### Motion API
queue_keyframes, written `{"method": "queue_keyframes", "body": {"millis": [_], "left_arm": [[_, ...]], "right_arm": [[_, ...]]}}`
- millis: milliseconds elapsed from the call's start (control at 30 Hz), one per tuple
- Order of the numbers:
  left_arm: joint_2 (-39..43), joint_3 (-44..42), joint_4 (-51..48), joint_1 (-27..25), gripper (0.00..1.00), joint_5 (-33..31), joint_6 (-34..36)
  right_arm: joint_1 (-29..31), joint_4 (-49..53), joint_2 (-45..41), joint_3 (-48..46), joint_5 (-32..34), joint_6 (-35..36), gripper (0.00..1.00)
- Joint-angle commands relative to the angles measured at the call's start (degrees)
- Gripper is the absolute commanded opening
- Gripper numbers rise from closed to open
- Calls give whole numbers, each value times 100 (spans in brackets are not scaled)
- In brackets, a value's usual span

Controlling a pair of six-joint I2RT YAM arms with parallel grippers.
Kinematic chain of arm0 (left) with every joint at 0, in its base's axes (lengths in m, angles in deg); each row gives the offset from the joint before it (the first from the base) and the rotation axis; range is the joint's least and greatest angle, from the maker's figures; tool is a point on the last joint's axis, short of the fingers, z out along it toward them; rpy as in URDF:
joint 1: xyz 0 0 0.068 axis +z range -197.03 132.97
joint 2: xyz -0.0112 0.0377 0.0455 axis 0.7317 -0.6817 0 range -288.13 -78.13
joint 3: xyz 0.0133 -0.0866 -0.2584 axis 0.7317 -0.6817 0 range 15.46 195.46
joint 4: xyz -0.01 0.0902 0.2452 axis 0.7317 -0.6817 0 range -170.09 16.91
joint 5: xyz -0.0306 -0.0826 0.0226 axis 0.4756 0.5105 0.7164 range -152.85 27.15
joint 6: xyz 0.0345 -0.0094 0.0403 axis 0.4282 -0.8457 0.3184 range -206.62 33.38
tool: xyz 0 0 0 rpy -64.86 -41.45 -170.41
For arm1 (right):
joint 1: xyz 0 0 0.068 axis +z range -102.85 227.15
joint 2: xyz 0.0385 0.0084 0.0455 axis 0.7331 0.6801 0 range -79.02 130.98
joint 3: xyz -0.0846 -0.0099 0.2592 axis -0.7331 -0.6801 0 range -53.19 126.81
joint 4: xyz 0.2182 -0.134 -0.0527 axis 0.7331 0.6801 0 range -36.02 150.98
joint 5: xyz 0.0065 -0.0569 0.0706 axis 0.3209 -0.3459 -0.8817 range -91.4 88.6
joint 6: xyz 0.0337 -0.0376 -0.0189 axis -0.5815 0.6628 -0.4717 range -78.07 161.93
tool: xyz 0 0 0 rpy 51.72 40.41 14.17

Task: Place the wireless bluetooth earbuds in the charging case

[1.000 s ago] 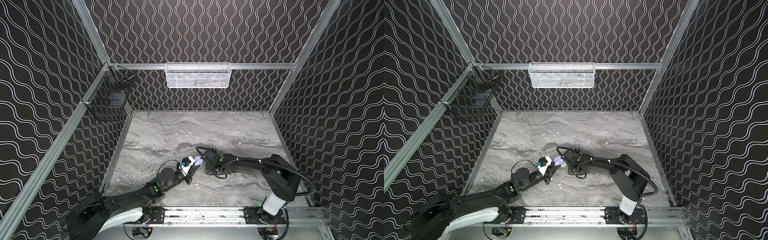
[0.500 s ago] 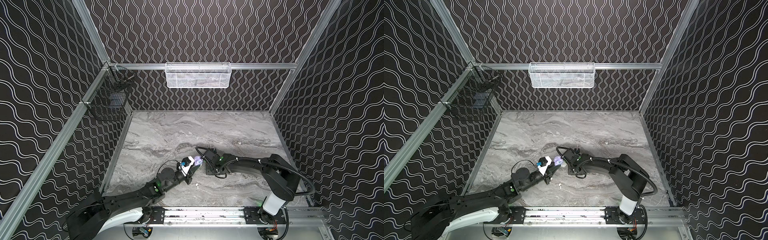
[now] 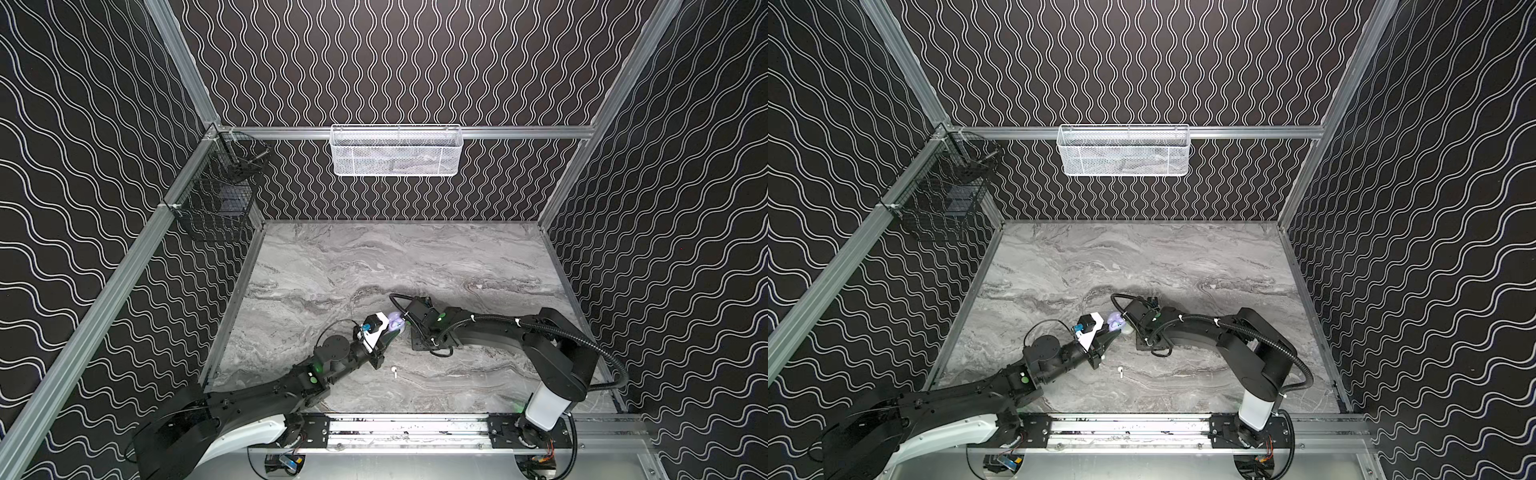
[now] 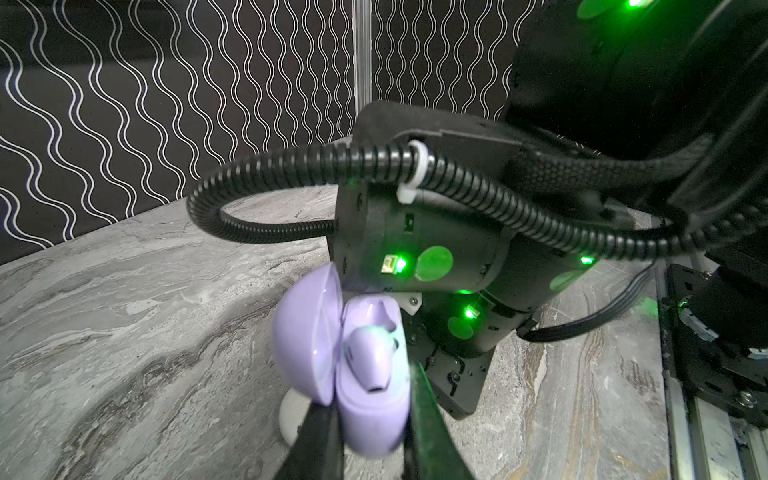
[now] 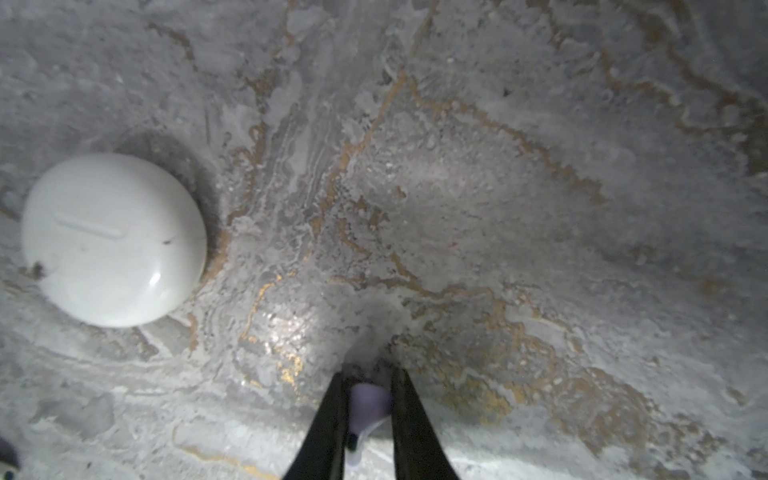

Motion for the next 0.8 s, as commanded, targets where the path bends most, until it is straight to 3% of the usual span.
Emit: {"method": "queue_keyframes", "body": {"millis": [0,767], "left_arm": [[-18,62,230,2,0,166,56],[-53,54,251,3,0,145,54]], "right_arm": [[22,130,48,7,-216,12,19],[30,-428,-642,-510,56,-103,13]]}}
